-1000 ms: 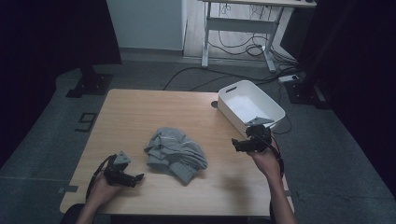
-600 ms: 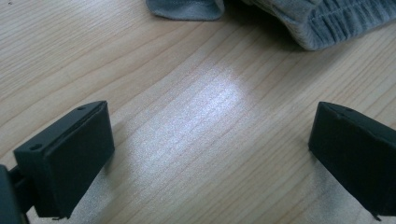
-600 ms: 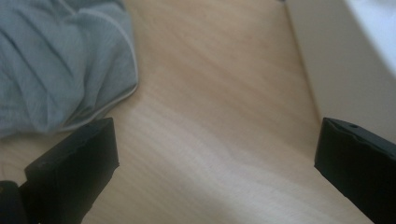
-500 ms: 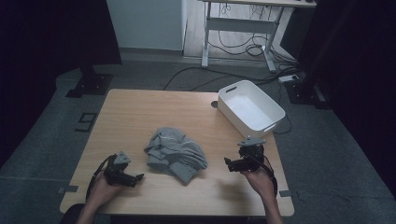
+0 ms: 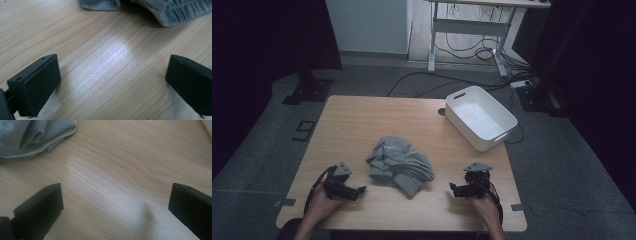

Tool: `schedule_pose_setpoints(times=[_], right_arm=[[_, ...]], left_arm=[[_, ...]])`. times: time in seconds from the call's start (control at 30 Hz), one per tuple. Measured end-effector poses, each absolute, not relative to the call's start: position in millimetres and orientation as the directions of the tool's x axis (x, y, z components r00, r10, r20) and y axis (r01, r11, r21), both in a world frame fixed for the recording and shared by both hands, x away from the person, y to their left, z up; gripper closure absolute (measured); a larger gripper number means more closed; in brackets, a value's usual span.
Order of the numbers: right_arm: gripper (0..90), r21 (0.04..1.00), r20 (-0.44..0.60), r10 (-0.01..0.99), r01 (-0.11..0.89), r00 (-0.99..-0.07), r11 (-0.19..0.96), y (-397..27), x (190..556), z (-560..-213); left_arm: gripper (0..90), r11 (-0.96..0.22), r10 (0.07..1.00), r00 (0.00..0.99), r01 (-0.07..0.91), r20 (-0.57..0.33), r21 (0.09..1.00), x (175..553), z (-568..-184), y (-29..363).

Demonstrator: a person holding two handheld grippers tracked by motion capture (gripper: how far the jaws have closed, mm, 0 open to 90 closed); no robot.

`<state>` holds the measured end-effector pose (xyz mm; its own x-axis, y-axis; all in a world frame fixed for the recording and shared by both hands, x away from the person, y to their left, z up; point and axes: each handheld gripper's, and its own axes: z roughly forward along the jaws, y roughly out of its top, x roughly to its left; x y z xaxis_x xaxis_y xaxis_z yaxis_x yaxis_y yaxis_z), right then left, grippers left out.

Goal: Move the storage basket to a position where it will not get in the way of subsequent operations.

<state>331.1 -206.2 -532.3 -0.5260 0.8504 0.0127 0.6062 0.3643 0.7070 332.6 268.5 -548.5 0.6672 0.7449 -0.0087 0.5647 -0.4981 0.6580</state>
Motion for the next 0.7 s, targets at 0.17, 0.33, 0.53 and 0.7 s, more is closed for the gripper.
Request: schedule_pose_setpoints(times=[0.17,0.33,0.53,0.7], right_arm=[[0.0,0.707,0.022,0.851,0.61,-0.525,0.358,-207,330,-542],[0.0,0.703,0.017,0.852,0.612,-0.523,0.362,-208,329,-552],[0.0,0.714,0.006,0.847,0.596,-0.531,0.368,-205,327,-557],[0.0,0.713,0.007,0.848,0.597,-0.53,0.367,-205,326,-557]], left_arm=[[0.0,-0.499,0.744,0.668,0.564,-0.008,0.658,332,-549,268],[0.0,-0.502,0.741,0.672,0.561,-0.008,0.658,332,-549,268],[0.0,-0.505,0.738,0.675,0.56,-0.008,0.657,332,-548,266],[0.0,-0.504,0.739,0.673,0.561,-0.008,0.657,332,-548,266]])
